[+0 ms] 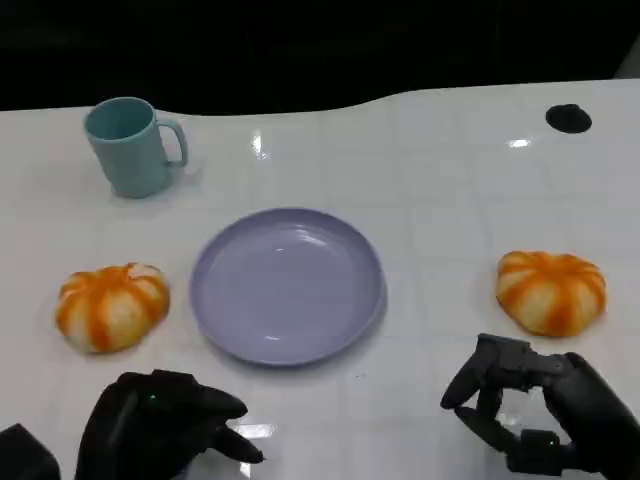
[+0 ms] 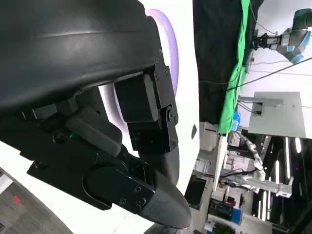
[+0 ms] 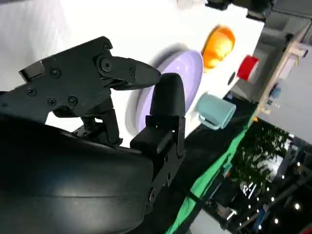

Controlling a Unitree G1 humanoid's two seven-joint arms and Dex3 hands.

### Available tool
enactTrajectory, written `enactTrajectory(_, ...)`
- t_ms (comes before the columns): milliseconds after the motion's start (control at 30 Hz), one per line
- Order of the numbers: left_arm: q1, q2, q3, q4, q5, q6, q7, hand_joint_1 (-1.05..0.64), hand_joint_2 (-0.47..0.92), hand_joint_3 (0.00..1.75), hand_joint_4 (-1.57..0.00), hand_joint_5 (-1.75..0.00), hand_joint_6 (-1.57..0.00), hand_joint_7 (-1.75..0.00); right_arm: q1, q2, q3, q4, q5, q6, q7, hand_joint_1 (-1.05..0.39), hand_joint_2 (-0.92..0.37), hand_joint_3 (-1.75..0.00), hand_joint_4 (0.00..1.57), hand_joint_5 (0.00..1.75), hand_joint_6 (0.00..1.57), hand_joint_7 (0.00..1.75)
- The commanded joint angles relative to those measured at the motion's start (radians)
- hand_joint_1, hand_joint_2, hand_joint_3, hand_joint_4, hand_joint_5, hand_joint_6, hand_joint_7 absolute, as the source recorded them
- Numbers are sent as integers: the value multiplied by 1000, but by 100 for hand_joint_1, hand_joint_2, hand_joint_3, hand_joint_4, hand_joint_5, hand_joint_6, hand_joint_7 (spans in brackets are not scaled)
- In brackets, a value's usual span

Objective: Grasp the bread from the table and place it into the plate.

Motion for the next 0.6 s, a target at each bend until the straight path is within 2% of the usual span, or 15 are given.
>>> enactTrajectory(33, -2, 18, 7, 0, -1, 3, -2, -105, 76, 0, -157, -36, -157, -15, -27, -9, -47, -11, -16, -19, -60, -21, -72, -58, 57, 123, 65, 77)
enactTrajectory(167, -7, 19, 9, 7, -6, 4, -9, -105, 75, 0, -157, -37, -157, -15, -62, -23, -78, 3, -91, -40, -139, -25, -72, -53, 58, 102, 71, 56)
enactTrajectory(267, -9, 20, 8, 7, -3, 4, -7, -105, 75, 0, -157, -36, -157, -15, -98, -66, -108, -1, -240, -59, -241, -32, -74, -45, 55, 81, 70, 36)
enactTrajectory(333, -8, 20, 7, 5, 0, 6, -3, -105, 75, 0, -157, -36, -157, -15, -107, -88, -113, -3, -322, -64, -300, -36, -82, -30, 50, 70, 70, 22)
enactTrajectory(433, -8, 20, 4, 4, 4, 5, -2, -105, 76, 0, -157, -36, -157, -15, -115, -133, -116, -41, -491, -31, -410, -42, -89, -12, 44, 56, 67, 10)
enactTrajectory(533, -9, 19, 4, 8, 4, 0, -4, -105, 76, 0, -157, -36, -157, -14, -116, -170, -110, -83, -645, 31, -506, -48, -91, -6, 39, 50, 64, 5)
enactTrajectory(600, -10, 19, 3, 9, 4, -2, -5, -105, 76, 0, -157, -36, -157, -14, -111, -191, -103, -123, -717, 95, -522, -51, -92, -4, 34, 47, 60, 2)
